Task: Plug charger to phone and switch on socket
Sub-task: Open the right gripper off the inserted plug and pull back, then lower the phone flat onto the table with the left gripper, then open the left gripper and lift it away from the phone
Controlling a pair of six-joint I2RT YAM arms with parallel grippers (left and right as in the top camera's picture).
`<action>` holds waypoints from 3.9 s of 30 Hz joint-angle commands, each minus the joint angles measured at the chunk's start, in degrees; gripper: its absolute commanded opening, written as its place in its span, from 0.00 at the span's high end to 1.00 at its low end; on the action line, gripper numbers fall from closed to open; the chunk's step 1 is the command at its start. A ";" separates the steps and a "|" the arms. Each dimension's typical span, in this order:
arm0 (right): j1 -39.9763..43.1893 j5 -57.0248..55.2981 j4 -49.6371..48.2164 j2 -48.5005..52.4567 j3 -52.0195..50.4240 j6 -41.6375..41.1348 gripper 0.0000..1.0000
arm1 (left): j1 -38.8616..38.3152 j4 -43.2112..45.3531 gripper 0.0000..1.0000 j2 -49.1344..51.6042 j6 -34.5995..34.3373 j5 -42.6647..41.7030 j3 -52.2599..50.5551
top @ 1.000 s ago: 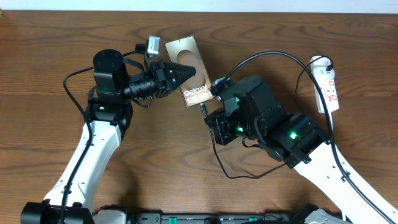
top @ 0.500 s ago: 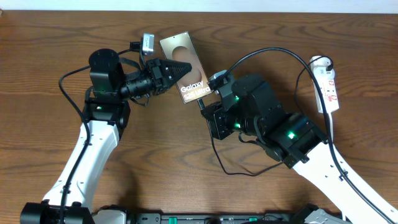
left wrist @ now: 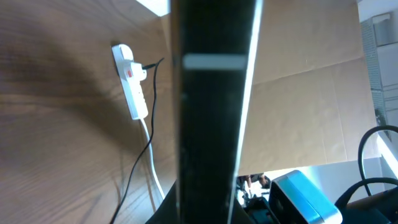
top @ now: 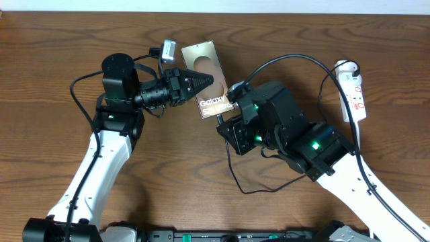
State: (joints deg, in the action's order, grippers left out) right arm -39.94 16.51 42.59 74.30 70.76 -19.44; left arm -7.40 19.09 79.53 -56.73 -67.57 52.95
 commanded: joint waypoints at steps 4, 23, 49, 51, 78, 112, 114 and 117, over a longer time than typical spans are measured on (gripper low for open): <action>0.11 0.13 -1.42 0.07 0.98 -1.36 0.99 | 0.02 0.57 0.93 -0.66 0.76 -2.25 0.74; 0.11 -1.31 1.62 -3.10 1.01 -1.57 0.43 | -0.09 -4.94 0.93 -0.63 11.43 -1.29 0.72; 0.11 -9.55 21.49 -24.09 1.01 -3.37 0.01 | -3.91 -28.41 0.93 24.87 46.03 10.64 0.94; 0.11 -9.55 21.53 -24.06 1.01 -4.42 0.01 | -3.91 -30.49 0.93 24.90 47.54 13.64 0.94; 0.11 -11.91 21.53 -24.04 1.01 -7.98 0.01 | -3.91 -34.27 0.93 24.96 53.75 20.96 0.94; 0.11 -18.10 21.24 -18.80 1.01 -7.98 0.01 | -3.65 -34.05 0.92 31.69 53.70 24.81 0.74; 0.11 -18.08 21.24 -18.05 1.01 -7.98 0.01 | -3.39 -34.03 0.92 31.69 53.70 24.85 0.74; 0.11 -17.99 21.07 -17.18 1.01 -8.00 0.01 | -3.15 -34.07 0.92 31.69 53.64 26.18 0.74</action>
State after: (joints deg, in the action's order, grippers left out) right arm -39.88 -0.91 63.79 56.64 70.89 -26.76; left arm -11.29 -15.14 109.27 -6.02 -50.92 54.15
